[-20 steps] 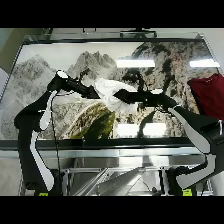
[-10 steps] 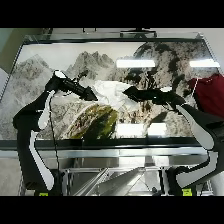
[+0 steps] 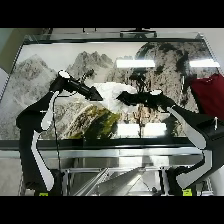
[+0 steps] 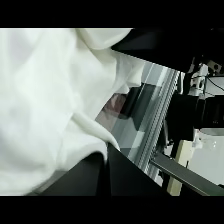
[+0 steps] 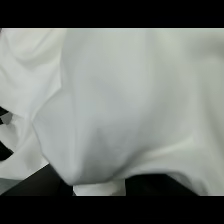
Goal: Fold the shirts.
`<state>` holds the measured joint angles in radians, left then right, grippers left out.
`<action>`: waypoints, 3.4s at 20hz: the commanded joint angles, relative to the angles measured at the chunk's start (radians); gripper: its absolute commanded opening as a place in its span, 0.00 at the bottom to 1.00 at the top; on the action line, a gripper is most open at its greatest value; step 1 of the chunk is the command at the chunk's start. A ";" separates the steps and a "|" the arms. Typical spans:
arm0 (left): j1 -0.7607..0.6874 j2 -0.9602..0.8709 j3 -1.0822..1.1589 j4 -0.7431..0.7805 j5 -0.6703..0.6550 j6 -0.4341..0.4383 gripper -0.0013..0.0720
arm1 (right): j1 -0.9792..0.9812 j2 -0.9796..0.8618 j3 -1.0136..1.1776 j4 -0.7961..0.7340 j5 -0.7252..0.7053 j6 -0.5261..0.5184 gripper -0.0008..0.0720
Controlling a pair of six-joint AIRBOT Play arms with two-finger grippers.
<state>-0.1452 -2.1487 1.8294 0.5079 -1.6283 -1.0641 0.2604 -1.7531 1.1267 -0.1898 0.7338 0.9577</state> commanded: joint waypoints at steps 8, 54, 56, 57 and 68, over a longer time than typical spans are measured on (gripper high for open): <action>-0.008 0.000 0.000 -0.016 -0.082 0.009 0.03 | 0.010 0.003 0.004 0.079 -0.043 -0.008 0.05; 0.460 -0.037 0.205 0.266 0.016 -0.188 0.98 | -0.776 0.227 0.101 0.007 0.511 -0.020 0.39; 0.451 -0.039 0.189 0.340 0.005 -0.192 0.95 | -0.835 0.269 0.091 -0.068 0.599 0.031 0.39; 0.444 -0.040 0.171 0.336 0.005 -0.191 0.96 | -0.859 0.294 0.084 -0.129 0.627 0.056 0.35; 0.292 -0.039 -0.050 0.335 -0.114 -0.157 0.78 | -1.010 0.687 -0.157 -0.838 0.659 0.301 0.33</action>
<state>0.1867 -2.1849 1.8286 0.8799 -1.7264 -1.2392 -0.7177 -1.1606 1.0584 -0.8131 1.3891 1.1706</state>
